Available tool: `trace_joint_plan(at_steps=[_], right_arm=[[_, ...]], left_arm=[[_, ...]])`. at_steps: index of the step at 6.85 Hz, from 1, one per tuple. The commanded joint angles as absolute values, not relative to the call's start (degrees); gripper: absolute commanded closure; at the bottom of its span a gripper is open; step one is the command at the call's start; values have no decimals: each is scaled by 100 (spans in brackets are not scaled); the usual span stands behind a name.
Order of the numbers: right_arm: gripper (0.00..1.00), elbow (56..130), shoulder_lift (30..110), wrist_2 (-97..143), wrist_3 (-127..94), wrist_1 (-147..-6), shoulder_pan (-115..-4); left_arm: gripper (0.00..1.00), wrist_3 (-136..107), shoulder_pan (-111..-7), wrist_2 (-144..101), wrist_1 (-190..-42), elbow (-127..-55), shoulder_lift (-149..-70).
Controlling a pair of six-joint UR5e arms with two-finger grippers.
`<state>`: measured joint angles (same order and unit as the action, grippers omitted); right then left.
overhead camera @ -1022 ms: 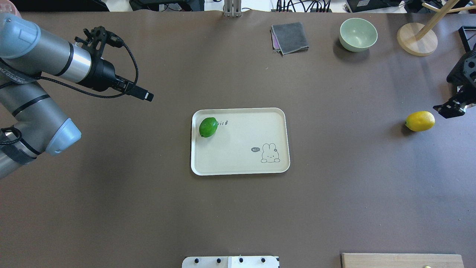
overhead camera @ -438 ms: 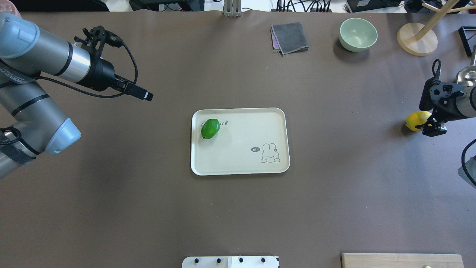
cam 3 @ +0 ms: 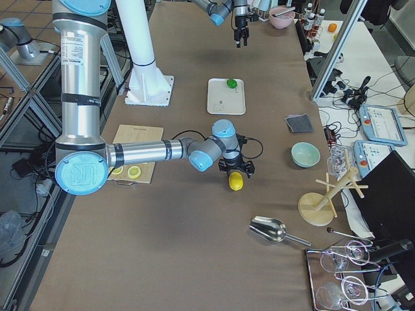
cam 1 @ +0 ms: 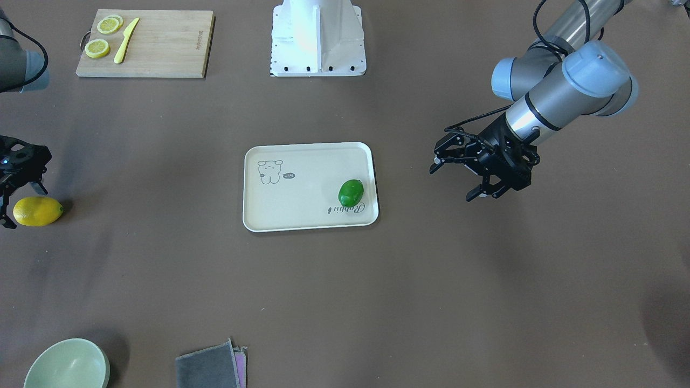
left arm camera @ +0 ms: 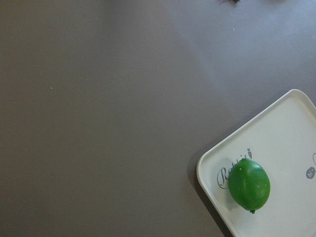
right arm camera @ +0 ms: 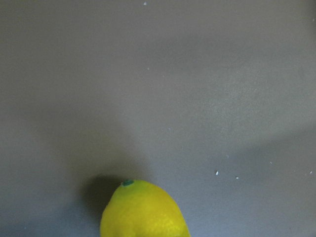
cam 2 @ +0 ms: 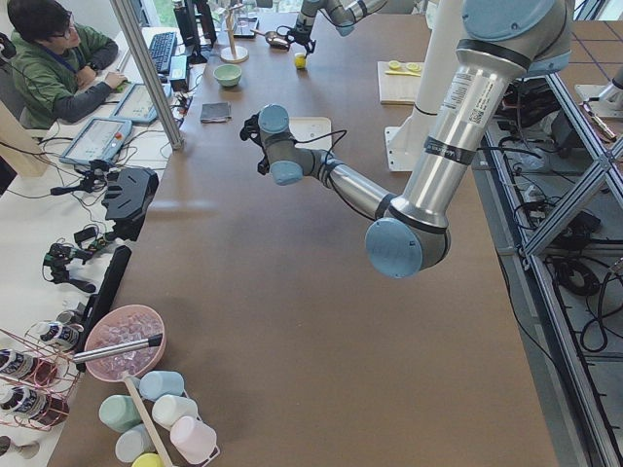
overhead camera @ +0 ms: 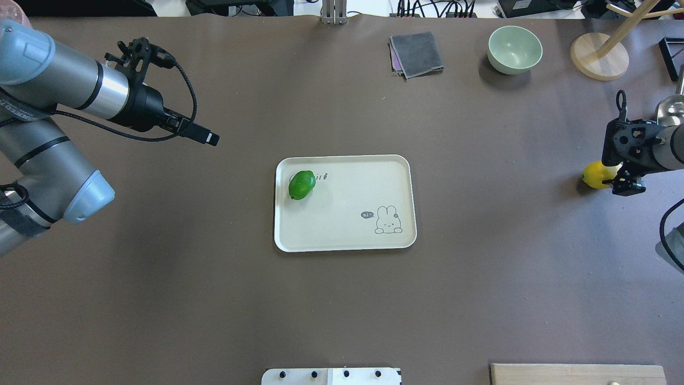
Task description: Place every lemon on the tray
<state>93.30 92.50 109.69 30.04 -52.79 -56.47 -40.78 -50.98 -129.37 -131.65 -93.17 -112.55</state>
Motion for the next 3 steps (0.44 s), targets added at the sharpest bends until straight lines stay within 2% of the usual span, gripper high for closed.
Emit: trace_joint_plan(at_steps=[1, 2, 3], right_arm=[[1, 9141, 9237, 10916, 2971, -5282, -5616], [22, 9141, 9229, 10916, 2919, -5308, -5581], [69, 9123, 9246, 10916, 2718, -5326, -5581]], left_arm=[[1, -4078, -5098, -12938, -13175, -9325, -11250], [1, -4078, -5089, -12938, -13175, -9325, -11259], [1, -4078, -5089, -12946, -13175, -9325, -11259]])
